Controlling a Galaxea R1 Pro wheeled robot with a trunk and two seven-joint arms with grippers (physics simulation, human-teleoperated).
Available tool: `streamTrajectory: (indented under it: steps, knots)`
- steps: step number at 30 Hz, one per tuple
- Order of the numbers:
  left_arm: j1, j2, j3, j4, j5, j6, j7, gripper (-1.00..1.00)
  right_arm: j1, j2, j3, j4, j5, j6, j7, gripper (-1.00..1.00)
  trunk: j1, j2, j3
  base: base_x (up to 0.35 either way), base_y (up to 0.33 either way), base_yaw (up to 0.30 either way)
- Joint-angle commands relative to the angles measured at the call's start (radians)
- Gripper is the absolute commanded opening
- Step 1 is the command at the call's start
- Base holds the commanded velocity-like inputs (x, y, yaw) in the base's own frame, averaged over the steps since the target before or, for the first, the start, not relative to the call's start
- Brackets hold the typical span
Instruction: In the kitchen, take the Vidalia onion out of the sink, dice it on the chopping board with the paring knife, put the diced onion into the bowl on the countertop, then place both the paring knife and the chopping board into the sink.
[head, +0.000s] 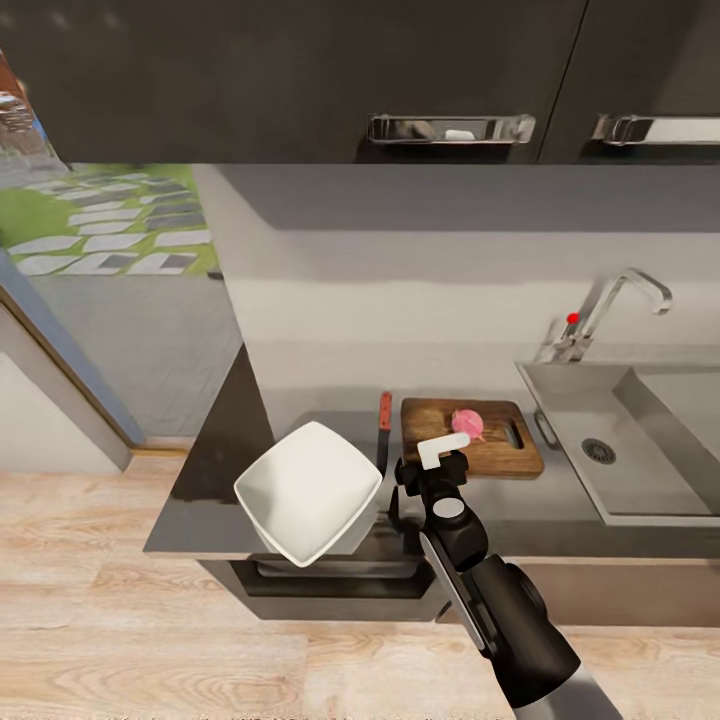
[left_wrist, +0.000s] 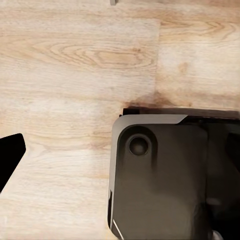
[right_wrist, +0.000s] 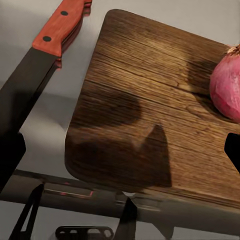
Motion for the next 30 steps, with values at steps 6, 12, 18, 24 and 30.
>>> streamTrajectory:
  steps: [6,12,18,24,30]
  knots:
    - [0.0,0.0,0.001,-0.001,0.005,-0.001,-0.002,1.0,-0.001,0.0,0.002,-0.001,0.004,0.008,-0.003,1.0,0.001,-0.002,-0.011,0.0,0.0,0.0]
    - [0.0,0.0,0.001,-0.001,0.005,-0.001,-0.002,1.0,-0.001,0.0,0.002,-0.001,0.004,0.008,-0.003,1.0,0.001,-0.002,-0.021,0.058,0.079,0.0]
    - [0.0,0.0,0.001,-0.001,0.005,-0.001,-0.002,1.0,-0.001,0.0,0.002,-0.001,0.004,0.008,-0.003,1.0,0.001,-0.002,-0.03,0.161,0.14,0.0]
    - [0.0,0.0,0.001,-0.001,0.005,0.0,-0.002,1.0,-0.001,0.0,0.002,-0.001,0.004,0.008,-0.003,1.0,0.001,-0.002,-0.04,0.07,0.028,0.0]
    - [0.0,0.0,0.001,0.0,0.004,-0.001,-0.002,1.0,-0.001,0.0,0.002,-0.001,0.004,0.008,-0.003,1.0,0.001,-0.002,-0.05,0.004,-0.044,0.0]
